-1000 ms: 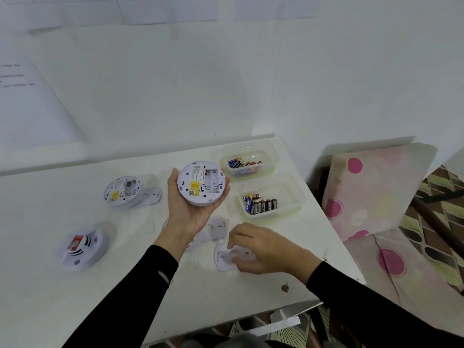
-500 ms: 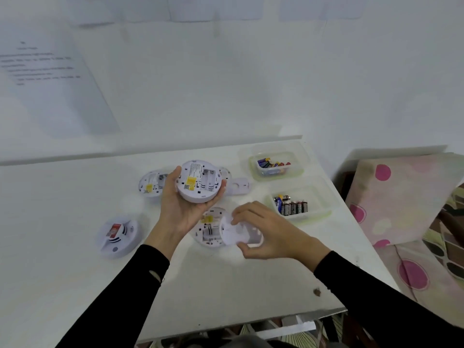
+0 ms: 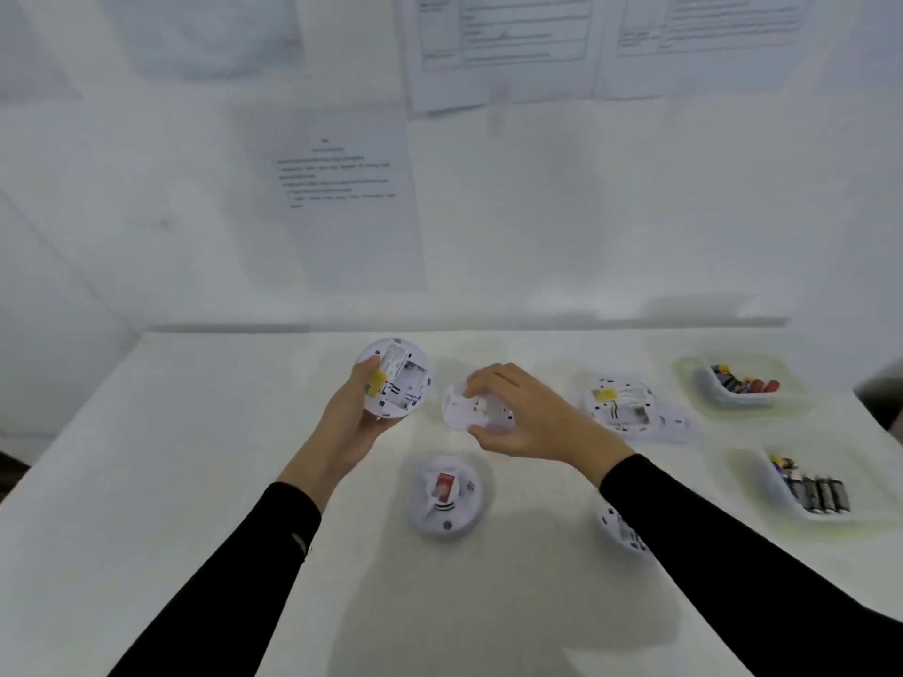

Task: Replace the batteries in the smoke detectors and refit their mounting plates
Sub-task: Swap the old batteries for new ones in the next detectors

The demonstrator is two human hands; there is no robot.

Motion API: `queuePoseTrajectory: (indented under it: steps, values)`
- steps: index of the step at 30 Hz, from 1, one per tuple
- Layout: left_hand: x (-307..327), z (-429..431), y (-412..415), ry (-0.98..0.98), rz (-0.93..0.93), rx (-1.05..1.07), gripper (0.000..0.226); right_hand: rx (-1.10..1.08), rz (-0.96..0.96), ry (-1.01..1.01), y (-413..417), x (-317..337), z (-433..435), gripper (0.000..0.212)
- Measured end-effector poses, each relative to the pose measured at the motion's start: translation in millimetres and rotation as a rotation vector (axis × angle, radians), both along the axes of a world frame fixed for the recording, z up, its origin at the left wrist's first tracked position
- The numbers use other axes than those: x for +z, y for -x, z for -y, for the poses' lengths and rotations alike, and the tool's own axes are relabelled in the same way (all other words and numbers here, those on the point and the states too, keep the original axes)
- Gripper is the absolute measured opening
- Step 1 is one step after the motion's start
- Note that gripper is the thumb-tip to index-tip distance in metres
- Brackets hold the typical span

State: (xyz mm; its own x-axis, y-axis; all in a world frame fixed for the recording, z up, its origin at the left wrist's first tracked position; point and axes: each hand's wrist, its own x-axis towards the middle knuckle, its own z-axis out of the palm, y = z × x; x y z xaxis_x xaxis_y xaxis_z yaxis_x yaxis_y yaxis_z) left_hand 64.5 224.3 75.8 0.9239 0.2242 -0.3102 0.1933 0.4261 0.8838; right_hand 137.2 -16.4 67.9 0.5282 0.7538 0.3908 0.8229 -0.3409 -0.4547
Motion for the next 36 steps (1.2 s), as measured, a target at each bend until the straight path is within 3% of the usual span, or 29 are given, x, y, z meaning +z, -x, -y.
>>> queuePoseTrajectory:
  steps: [3, 7, 16, 21, 24, 26, 30, 34, 36]
  values:
    - [-13, -39, -5, -0.191, -0.134, 0.048, 0.039, -0.007, -0.076, 0.042, -8, -12, -42, 0.038]
    - [-28, -80, -12, -0.324, -0.149, 0.062, 0.043, -0.008, -0.148, 0.130, -19, -25, -85, 0.037]
    - [-57, -135, -35, -0.677, -0.136, -0.223, 0.029, -0.073, -0.195, 0.449, -41, -45, -127, 0.040]
    - [-60, -123, -45, -0.775, -0.071, -0.305, 0.025, -0.096, -0.164, 0.497, -44, -51, -132, 0.044]
    - [-64, -120, -51, -0.794, -0.083, -0.316, 0.026, -0.135, -0.140, 0.446, -38, -45, -126, 0.043]
    - [-67, -117, -51, -0.819, -0.102, -0.292, 0.027, -0.164, -0.153, 0.310, -24, -40, -117, 0.037]
    - [-67, -111, -46, -0.933, -0.097, -0.259, 0.036, -0.242, -0.350, 0.071, 25, -32, -80, 0.031]
    - [-58, -82, -24, -1.024, 0.132, -0.068, 0.032, -0.309, -0.478, 0.024, 80, -47, -36, 0.039]
    - [-61, -57, -2, -1.214, 0.209, -0.099, 0.031, -0.423, -0.543, -0.062, 99, -61, -24, 0.030]
